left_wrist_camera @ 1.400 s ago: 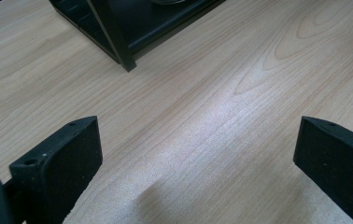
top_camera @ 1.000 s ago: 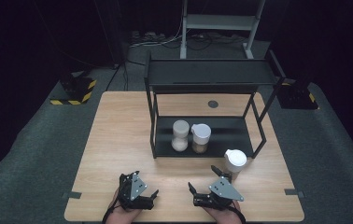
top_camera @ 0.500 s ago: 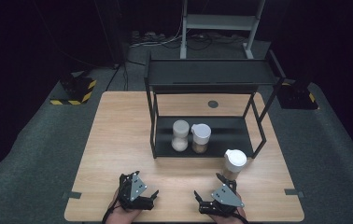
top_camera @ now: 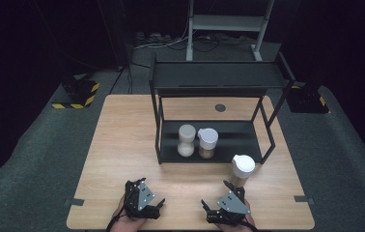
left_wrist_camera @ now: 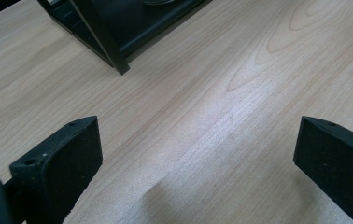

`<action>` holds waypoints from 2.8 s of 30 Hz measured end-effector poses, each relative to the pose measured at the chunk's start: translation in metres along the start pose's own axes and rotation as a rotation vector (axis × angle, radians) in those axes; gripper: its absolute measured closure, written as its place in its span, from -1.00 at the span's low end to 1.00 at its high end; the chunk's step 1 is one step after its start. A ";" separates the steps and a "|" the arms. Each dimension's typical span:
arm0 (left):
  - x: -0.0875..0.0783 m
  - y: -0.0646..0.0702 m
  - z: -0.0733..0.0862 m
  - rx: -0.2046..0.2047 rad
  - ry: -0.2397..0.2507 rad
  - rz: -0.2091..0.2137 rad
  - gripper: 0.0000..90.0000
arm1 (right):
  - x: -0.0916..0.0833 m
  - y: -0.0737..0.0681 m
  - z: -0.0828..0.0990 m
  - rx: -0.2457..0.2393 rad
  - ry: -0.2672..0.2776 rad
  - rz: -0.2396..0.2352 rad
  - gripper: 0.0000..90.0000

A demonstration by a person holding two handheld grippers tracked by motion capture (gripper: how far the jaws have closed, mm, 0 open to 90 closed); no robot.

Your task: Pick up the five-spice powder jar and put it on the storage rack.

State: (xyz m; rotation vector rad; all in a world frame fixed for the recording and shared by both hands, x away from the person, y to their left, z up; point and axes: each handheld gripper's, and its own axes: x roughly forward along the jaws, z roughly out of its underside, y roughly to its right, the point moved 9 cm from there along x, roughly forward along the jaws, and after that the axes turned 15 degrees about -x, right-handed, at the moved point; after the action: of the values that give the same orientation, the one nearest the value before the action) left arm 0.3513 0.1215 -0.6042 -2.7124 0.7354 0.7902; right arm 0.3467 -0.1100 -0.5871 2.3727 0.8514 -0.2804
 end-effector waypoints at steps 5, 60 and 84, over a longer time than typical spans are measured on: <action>-0.001 -0.002 -0.001 -0.017 0.008 0.004 -0.97 | -0.001 -0.002 -0.001 -0.017 0.014 -0.012 -1.00; -0.001 0.000 0.000 -0.003 0.002 0.005 -0.97 | -0.047 0.020 -0.044 0.040 0.192 -0.042 -1.00; -0.001 0.000 0.000 0.000 0.001 0.010 -0.97 | -0.068 0.055 -0.040 0.083 0.204 0.018 -1.00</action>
State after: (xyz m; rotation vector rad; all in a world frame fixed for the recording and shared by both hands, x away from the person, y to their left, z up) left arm 0.3508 0.1217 -0.6038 -2.7112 0.7495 0.7913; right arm 0.3294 -0.1543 -0.5040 2.5164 0.9260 -0.0681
